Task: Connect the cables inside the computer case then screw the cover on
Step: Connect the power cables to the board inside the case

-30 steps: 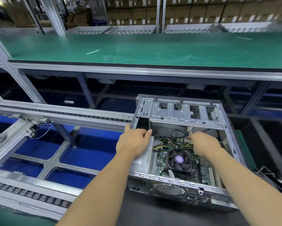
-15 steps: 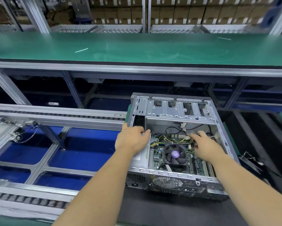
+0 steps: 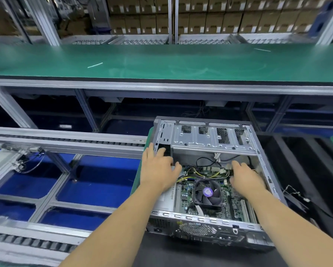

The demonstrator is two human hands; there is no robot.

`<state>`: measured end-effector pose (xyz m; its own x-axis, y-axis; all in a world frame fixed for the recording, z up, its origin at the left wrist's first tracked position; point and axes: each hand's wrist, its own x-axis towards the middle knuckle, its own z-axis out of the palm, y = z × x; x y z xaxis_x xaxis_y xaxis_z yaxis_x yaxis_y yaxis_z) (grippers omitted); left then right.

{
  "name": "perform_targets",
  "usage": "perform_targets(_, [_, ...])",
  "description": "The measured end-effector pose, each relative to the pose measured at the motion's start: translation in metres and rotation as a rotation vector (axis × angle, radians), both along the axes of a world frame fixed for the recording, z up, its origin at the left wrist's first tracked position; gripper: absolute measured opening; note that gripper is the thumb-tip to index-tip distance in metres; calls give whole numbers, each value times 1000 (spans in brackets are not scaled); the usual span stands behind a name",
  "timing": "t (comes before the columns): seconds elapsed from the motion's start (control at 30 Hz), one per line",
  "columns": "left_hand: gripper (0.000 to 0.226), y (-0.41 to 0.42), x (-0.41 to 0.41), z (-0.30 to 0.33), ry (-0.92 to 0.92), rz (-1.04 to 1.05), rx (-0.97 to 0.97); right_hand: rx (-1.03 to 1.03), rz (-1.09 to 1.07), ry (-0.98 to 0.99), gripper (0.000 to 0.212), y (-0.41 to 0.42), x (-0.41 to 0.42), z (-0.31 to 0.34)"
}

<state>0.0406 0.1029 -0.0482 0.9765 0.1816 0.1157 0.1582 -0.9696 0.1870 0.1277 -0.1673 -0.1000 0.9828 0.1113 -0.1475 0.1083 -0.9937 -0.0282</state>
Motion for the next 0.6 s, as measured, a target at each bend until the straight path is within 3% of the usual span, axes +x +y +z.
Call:
perform_targets(0.1, [38, -27, 21, 5, -47, -77, 41, 177, -49, 56, 38, 5, 6, -8])
perform_targets(0.2, [33, -43, 37, 6, -10, -175, 94, 322, -37, 169, 60, 12, 8, -13])
perform_targets(0.3, [27, -40, 41, 1, -96, -222, 132, 301, -3, 206, 68, 12, 10, -14])
perform_targets(0.43, [21, -36, 40, 0, 57, -157, -129, 299, 12, 76, 59, 16, 11, -8])
perform_targets(0.53, [19, -36, 40, 1, 80, -136, -141, 166, 64, 17, 59, 20, 7, -4])
perform_targets(0.6, [18, -37, 39, 2, 80, -123, -160, 151, 30, -8, 47, 20, 7, -1])
